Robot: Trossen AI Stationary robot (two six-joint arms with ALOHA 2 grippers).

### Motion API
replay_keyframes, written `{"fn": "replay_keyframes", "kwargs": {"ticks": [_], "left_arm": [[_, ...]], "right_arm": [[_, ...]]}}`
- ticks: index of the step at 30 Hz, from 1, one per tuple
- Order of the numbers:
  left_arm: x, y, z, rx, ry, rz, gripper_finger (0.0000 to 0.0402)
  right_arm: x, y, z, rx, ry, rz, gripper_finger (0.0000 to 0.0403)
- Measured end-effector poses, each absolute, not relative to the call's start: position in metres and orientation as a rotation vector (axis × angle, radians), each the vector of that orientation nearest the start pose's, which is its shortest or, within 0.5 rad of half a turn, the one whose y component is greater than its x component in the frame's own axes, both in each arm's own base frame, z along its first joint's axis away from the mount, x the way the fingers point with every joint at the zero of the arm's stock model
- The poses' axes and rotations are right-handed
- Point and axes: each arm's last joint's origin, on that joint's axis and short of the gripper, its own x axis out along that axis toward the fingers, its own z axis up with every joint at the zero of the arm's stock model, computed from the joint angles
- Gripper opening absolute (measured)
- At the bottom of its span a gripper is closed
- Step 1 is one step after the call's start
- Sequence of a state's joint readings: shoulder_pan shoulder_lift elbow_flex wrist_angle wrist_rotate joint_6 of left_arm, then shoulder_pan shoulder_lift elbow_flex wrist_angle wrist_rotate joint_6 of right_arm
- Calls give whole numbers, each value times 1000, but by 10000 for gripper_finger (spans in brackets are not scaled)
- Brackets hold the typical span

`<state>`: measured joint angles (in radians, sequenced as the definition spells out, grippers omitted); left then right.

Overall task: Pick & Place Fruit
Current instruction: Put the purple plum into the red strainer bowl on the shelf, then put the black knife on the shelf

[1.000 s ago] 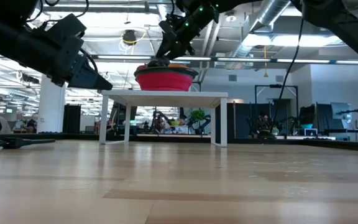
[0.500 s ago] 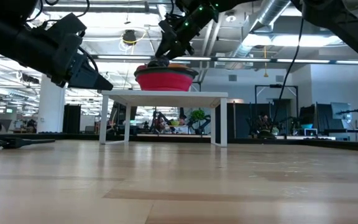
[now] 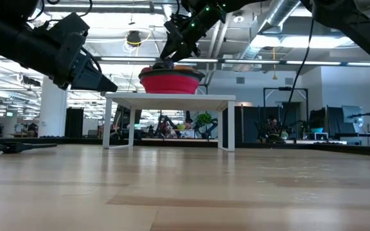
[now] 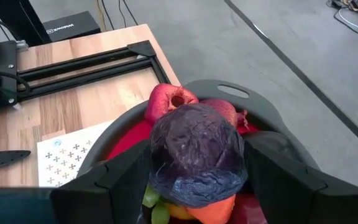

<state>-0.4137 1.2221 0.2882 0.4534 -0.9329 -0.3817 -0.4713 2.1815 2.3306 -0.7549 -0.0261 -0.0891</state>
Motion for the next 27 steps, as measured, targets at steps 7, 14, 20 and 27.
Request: {"fn": "replay_keyframes", "kwargs": {"ticks": [7,14,20,27], "left_arm": [[192,-59,151,-66,275,570,3],[192,-59,151,-66,275,570,3],[192,-59,151,-66,275,569,3],[189,-68,151,-52,280,517,3]], "right_arm": [[435,-218,363,39,577,-398,250],[436,-218,366,31,549,-400,250],[425,-207,386,8,538,-427,245],[404,-145,405,-213,789,-505,190]]}}
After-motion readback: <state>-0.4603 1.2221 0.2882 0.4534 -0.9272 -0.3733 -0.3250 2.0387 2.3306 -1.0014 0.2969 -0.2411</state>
